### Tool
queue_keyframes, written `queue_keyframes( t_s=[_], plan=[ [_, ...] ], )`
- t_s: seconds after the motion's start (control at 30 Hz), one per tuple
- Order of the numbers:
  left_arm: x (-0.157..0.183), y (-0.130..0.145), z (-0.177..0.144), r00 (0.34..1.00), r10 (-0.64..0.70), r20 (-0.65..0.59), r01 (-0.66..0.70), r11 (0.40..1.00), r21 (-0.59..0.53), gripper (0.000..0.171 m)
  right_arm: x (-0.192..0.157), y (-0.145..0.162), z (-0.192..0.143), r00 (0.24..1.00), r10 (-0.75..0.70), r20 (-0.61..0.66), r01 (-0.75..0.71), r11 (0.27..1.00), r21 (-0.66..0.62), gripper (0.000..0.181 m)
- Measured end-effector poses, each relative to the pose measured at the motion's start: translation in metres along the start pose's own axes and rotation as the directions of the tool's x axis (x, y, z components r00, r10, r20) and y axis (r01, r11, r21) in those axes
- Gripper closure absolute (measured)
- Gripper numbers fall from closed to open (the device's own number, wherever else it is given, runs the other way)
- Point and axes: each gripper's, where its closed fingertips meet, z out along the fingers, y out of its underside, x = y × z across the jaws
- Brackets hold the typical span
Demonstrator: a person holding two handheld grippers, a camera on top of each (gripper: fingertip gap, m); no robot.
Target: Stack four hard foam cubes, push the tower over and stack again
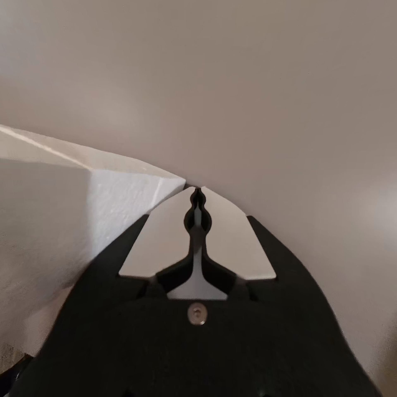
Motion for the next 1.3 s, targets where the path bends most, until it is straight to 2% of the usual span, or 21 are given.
queue_keyframes(
  t_s=[0.23, 0.33, 0.43, 0.53, 0.63, 0.83, 1.0, 1.13, 1.3],
  plan=[
    [-0.013, -0.002, -0.001, 0.998, -0.05, 0.034, 0.05, 0.999, 0.02, 0.171, -0.018, -0.012, 0.0, 1.0, -0.027, 0.007, 0.027, 1.0, 0.004, 0.181],
    [-0.029, -0.008, -0.005, 0.99, -0.086, 0.11, 0.079, 0.995, 0.067, 0.163, -0.03, -0.016, -0.002, 0.998, -0.055, 0.014, 0.055, 0.998, 0.003, 0.181],
    [-0.068, -0.024, -0.023, 0.939, -0.197, 0.283, 0.14, 0.968, 0.208, 0.139, -0.04, -0.02, -0.005, 0.996, -0.09, 0.013, 0.09, 0.996, 0.005, 0.181],
    [-0.107, -0.039, -0.055, 0.86, -0.328, 0.391, 0.17, 0.906, 0.387, 0.138, -0.042, -0.025, -0.013, 0.991, -0.135, -0.018, 0.136, 0.99, 0.026, 0.181],
    [-0.132, -0.047, -0.081, 0.813, -0.402, 0.421, 0.154, 0.847, 0.509, 0.138, -0.041, -0.031, -0.026, 0.985, -0.174, -0.01, 0.174, 0.982, 0.073, 0.181],
    [-0.134, -0.035, -0.068, 0.821, -0.402, 0.405, 0.202, 0.869, 0.452, 0.138, -0.029, -0.029, -0.072, 0.961, -0.261, 0.096, 0.226, 0.935, 0.272, 0.172],
    [-0.137, -0.046, -0.08, 0.827, -0.391, 0.404, 0.147, 0.844, 0.517, 0.149, -0.012, -0.004, -0.105, 0.911, -0.373, 0.177, 0.229, 0.813, 0.535, 0.156],
    [-0.139, -0.05, -0.087, 0.831, -0.427, 0.357, 0.176, 0.81, 0.559, 0.149, -0.012, 0.011, -0.112, 0.883, -0.378, 0.277, 0.163, 0.802, 0.575, 0.14],
    [-0.125, -0.056, -0.082, 0.866, -0.369, 0.338, 0.14, 0.827, 0.544, 0.149, -0.026, 0.007, -0.115, 0.847, -0.412, 0.335, 0.122, 0.765, 0.632, 0.125]
  ],
)
